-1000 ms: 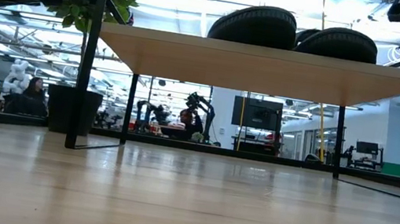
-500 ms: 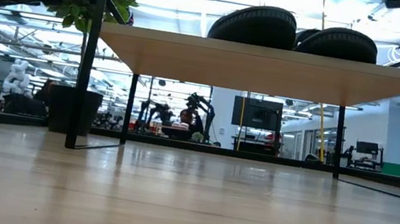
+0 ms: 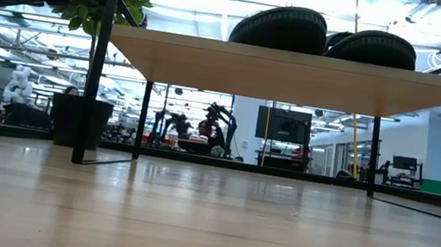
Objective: Pick and place slides into the shelf
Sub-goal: Put the black slide under the shelf
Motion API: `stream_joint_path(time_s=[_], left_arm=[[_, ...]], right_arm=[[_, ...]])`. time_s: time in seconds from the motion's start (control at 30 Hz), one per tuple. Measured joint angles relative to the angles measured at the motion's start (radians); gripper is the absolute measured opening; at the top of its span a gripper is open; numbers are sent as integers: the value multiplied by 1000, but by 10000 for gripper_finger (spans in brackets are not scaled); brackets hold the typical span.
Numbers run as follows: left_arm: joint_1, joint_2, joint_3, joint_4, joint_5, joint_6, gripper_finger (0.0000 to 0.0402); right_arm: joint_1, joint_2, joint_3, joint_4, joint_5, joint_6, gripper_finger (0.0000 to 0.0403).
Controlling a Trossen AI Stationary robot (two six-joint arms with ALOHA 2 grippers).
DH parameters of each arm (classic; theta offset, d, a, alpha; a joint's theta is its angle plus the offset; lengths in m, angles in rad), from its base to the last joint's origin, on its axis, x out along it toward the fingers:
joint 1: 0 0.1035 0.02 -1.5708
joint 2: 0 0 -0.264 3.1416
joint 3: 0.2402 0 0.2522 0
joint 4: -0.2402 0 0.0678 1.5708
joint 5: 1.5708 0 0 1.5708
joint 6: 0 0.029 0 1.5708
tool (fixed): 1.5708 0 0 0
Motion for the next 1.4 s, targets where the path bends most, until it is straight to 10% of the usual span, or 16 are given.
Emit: stream_joint_path(time_s=[0.37, 0.77, 1.0, 1.4], left_arm=[[0, 0, 0, 0, -43, -42, 3], [0, 0, 0, -4, -43, -56, 3], [0, 0, 0, -10, -43, -61, 3], [0, 0, 0, -9, -44, -83, 3]], right_arm=[[113, 46, 37, 185, 22, 38, 208], [244, 214, 359, -639, 289, -226, 210], [436, 299, 369, -662, 311, -113, 210], [780, 424, 350, -765, 714, 297, 210]])
